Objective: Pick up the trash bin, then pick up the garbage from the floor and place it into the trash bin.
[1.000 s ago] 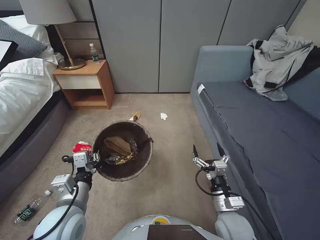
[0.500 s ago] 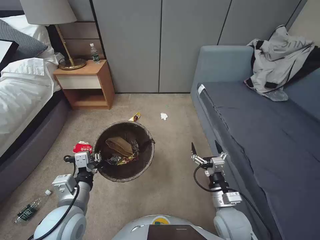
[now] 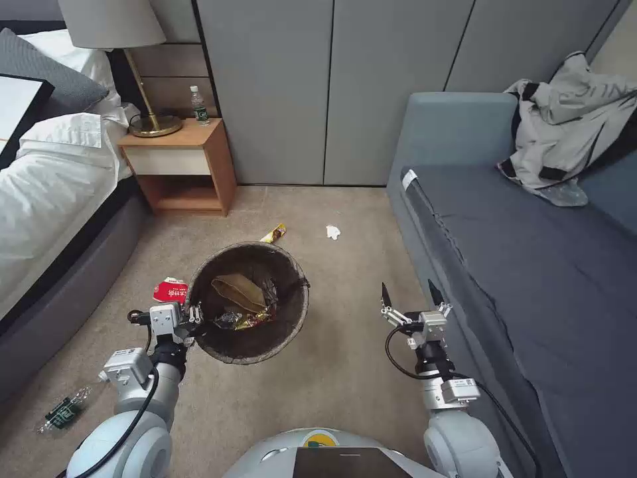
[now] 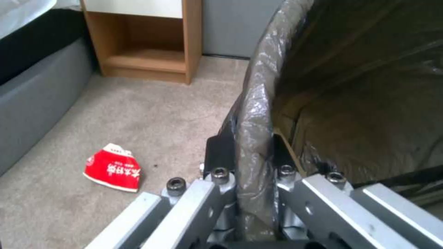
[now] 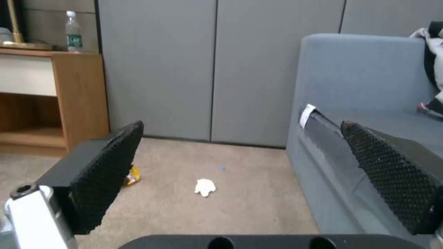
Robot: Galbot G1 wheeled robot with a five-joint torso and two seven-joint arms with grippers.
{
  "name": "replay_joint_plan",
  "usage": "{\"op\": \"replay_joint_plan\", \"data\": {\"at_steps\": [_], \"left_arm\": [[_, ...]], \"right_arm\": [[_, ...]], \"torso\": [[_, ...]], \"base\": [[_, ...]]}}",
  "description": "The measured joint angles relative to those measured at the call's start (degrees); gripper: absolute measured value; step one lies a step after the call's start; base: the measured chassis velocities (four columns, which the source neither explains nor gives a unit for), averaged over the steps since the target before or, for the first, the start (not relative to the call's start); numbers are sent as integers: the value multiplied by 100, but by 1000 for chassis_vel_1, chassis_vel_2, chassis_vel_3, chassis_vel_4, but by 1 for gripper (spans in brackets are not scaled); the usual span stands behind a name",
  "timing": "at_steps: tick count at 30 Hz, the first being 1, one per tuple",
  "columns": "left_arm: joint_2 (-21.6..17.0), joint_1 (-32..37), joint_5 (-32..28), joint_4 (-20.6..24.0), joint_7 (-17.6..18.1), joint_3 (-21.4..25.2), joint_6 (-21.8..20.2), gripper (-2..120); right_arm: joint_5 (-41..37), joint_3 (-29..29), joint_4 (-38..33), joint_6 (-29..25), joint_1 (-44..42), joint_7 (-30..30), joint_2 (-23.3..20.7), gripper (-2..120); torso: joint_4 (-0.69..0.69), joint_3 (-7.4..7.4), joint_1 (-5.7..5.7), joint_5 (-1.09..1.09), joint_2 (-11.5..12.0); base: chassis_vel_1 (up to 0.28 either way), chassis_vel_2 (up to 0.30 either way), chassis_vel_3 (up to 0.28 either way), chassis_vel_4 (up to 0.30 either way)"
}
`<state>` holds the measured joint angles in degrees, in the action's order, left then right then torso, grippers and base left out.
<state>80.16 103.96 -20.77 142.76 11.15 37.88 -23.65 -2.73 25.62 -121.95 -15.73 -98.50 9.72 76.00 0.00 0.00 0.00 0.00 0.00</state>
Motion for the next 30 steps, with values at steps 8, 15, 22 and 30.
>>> {"op": "replay_joint_plan", "data": {"at_steps": [8, 15, 22, 30], "left_arm": [[-4, 2, 5, 1, -3, -3, 2, 2], [-4, -6, 5, 1, -3, -4, 3, 2], [-12, -22, 1, -21, -2, 5, 9, 2], [-20, -34, -2, -35, -1, 6, 18, 2]], "right_arm": [[-5, -11, -3, 63, 21, 73, -25, 100], [-7, -24, -2, 90, 55, 90, -25, 100], [-16, -28, 10, 122, 97, 117, -35, 100], [-20, -33, 20, 138, 103, 126, -26, 100]], "torso": [[0, 0, 0, 0, 0], [-1, 0, 0, 0, 0], [0, 0, 0, 0, 0], [-1, 0, 0, 0, 0]], "base": [[0, 0, 0, 0], [0, 0, 0, 0], [18, 26, 18, 16], [0, 0, 0, 0]]}}
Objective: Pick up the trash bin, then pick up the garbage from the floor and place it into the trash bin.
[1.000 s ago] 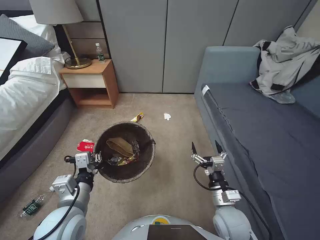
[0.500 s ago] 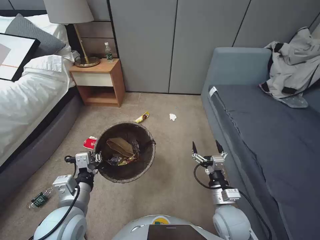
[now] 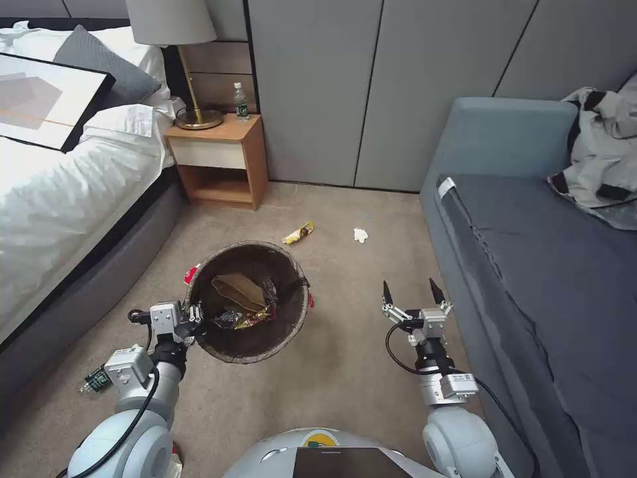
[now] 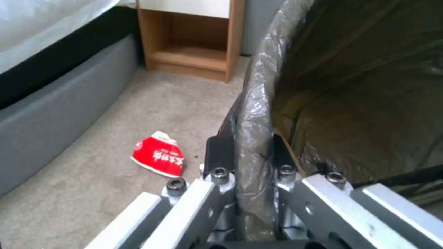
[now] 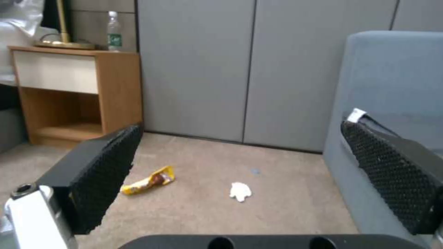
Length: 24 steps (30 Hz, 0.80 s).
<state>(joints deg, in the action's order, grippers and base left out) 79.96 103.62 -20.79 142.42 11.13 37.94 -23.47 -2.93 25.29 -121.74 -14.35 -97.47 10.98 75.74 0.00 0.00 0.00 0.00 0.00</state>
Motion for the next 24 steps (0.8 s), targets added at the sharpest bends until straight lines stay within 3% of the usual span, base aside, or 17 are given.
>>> {"op": "replay_joint_plan", "data": {"at_steps": [24], "left_arm": [[12, -13, 2, -21, 2, 6, 25, 2]], "right_arm": [[-118, 4, -68, 319, 71, 92, -49, 100]], "torso": [[0, 0, 0, 0, 0]], "base": [[13, 12, 8, 11]]}}
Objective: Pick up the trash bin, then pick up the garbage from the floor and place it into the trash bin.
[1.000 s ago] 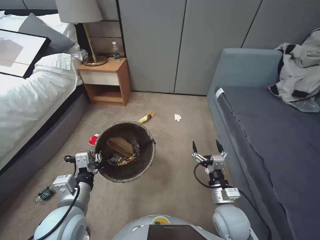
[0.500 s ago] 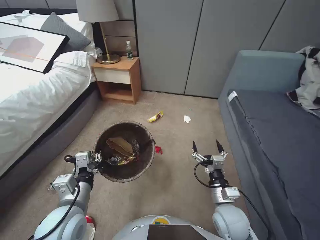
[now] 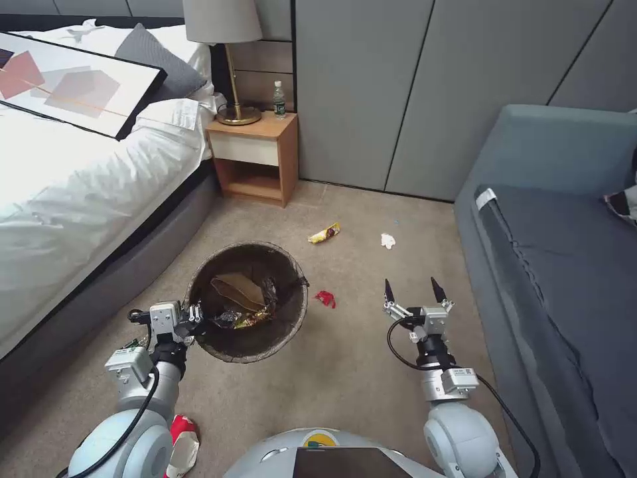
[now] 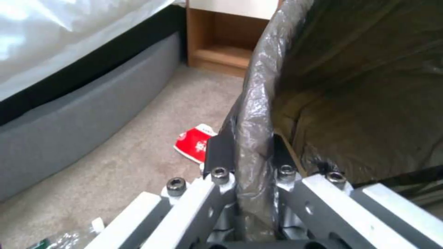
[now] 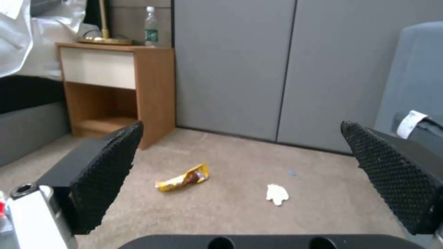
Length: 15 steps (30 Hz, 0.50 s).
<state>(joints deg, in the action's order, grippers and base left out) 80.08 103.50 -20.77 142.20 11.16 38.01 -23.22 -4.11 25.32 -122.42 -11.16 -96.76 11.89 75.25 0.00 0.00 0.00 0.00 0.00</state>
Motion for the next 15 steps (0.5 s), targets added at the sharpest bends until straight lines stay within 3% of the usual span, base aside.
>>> {"op": "replay_joint_plan", "data": {"at_steps": [15], "left_arm": [[-20, -17, 68, -56, 0, -24, 121, 2]], "right_arm": [[51, -33, 16, 136, 49, 253, 0, 100]], "torso": [[0, 0, 0, 0, 0]], "base": [[0, 0, 0, 0]]}}
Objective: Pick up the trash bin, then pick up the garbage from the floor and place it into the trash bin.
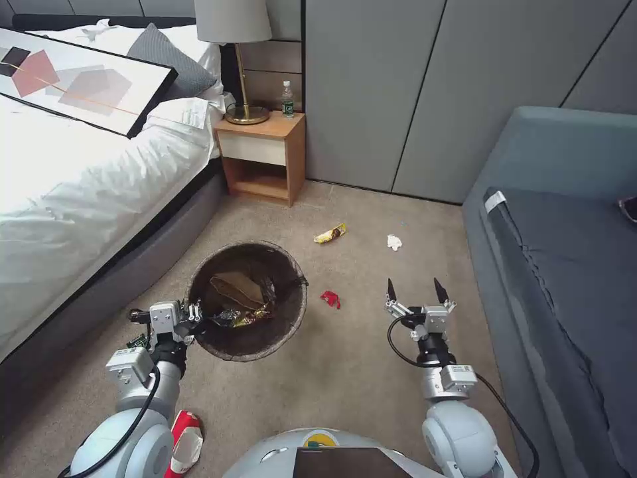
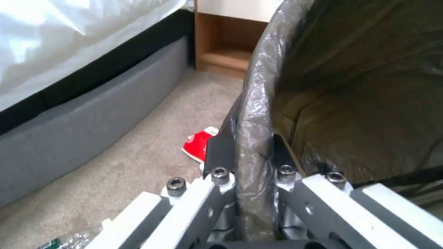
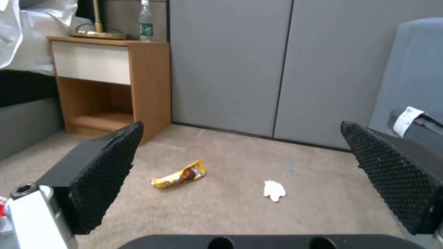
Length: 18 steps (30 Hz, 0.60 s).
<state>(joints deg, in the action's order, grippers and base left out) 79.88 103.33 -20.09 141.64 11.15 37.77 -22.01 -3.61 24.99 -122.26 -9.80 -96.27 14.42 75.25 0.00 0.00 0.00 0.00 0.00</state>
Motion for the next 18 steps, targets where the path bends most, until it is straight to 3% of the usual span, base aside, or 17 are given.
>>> {"op": "replay_joint_plan", "data": {"at_steps": [18], "left_arm": [[-19, 23, 3, 25, -17, 1, 17, 2]], "right_arm": [[-15, -28, 0, 37, -15, -55, 0, 100]], "torso": [[0, 0, 0, 0, 0]], "base": [[0, 0, 0, 0]]}}
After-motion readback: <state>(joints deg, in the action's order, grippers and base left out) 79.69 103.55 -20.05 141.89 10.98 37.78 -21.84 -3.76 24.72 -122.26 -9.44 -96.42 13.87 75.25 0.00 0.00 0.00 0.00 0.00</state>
